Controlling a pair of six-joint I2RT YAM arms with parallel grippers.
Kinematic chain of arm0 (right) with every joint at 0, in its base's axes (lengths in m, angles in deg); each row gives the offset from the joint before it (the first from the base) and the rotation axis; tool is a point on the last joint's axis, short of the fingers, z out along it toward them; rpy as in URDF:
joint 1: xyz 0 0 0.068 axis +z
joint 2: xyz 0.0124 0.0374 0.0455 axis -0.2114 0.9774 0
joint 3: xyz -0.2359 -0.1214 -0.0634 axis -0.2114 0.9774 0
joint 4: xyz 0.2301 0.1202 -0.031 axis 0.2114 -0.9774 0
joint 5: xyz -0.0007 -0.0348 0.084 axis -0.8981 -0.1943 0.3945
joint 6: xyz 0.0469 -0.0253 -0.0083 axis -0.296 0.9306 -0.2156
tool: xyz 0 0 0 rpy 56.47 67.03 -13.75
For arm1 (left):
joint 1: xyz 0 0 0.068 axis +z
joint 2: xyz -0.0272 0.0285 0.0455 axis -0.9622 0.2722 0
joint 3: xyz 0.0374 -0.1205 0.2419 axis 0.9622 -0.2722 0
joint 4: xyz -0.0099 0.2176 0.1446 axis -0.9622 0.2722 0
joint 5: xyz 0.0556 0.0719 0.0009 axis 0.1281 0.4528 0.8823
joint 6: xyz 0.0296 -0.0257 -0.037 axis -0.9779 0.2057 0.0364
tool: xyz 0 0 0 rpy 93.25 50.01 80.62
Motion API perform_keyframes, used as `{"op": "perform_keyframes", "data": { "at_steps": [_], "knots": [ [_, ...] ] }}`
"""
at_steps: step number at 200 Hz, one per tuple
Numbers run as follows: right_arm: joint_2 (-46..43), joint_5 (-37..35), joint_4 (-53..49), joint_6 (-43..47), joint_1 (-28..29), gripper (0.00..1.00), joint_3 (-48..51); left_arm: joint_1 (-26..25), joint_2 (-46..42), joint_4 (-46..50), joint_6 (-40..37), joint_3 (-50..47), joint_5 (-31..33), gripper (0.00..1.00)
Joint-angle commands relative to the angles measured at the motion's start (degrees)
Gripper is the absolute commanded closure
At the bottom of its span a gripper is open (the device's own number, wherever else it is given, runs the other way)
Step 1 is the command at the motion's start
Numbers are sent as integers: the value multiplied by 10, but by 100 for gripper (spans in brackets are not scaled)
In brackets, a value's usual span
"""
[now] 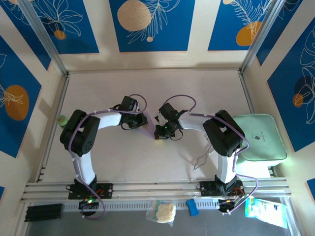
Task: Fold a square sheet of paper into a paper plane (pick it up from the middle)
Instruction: Fourth fold the wing at the center of the table.
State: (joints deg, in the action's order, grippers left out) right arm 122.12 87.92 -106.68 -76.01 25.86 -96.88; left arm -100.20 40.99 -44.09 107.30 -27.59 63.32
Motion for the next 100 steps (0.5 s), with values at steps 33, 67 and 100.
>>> {"op": "perform_keyframes", "data": {
  "at_steps": [33,67,100],
  "knots": [
    [39,-6,-25,-15,-7,100,24,-35,-49,-4,-5,-23,-13,87],
    [46,3,-24,-16,-10,100,23,-57,-29,-15,-4,-25,-24,89],
    [48,10,-24,-17,-12,100,26,-62,-7,-21,-10,-30,-22,89]
  ]
}}
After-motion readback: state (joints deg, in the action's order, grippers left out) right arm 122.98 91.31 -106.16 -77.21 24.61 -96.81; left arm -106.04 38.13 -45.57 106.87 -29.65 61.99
